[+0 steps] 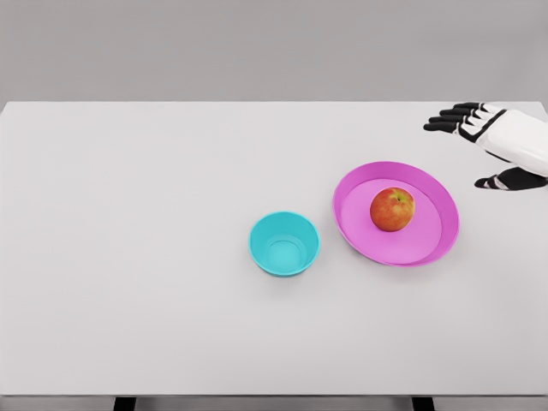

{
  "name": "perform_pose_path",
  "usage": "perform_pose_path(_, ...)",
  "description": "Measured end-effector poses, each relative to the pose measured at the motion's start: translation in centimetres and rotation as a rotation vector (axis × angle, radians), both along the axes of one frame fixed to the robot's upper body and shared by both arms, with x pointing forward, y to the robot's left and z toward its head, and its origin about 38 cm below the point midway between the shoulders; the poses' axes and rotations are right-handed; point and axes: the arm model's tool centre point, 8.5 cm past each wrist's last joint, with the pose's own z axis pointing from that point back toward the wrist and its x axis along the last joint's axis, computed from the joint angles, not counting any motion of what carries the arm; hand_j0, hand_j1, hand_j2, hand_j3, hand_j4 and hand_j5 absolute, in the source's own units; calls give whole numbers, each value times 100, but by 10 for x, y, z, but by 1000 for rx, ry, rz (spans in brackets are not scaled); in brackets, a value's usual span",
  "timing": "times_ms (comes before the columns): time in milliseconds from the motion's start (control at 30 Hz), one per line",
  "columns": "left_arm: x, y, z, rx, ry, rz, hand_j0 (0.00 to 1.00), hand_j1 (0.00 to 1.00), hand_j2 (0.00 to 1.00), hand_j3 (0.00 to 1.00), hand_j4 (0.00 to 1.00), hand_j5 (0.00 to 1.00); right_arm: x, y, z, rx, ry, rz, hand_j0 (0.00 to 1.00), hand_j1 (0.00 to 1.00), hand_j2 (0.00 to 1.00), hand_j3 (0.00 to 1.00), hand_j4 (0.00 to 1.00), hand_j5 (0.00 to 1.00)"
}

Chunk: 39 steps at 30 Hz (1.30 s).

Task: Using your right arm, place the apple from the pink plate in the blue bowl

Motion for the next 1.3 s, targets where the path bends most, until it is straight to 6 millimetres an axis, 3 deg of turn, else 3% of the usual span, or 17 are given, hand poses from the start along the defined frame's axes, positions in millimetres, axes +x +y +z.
perform_pose_path(167,0,0,0,0,0,0,100,100,100,100,100,100,-1,-5,-5,-3,17,-11,100,100,100,100,100,100)
perform_pose_path(267,0,0,0,0,0,0,100,100,100,100,100,100,-10,-12,-21,-28,69,-23,100,100,100,100,100,100)
perform_pose_path(367,0,0,0,0,0,0,100,100,100,100,100,100,-11,-14,-16,-114,107,-9,100,100,100,100,100,100)
perform_pose_path(533,0,0,0,0,0,0,100,100,100,100,100,100,-5,-5,11,-212,106,29,100,100,100,100,100,100)
perform_pose_path(633,0,0,0,0,0,0,100,100,100,100,100,100,13,14,37,-215,45,67,100,100,100,100,100,100)
perform_pose_path(800,0,0,0,0,0,0,100,100,100,100,100,100,22,34,-8,-222,166,120,100,100,100,100,100,100)
perform_pose_path(1000,0,0,0,0,0,0,100,100,100,100,100,100,30,48,-13,-225,175,149,100,100,100,100,100,100)
perform_pose_path(1300,0,0,0,0,0,0,100,100,100,100,100,100,38,54,-48,-243,273,156,100,100,100,100,100,100)
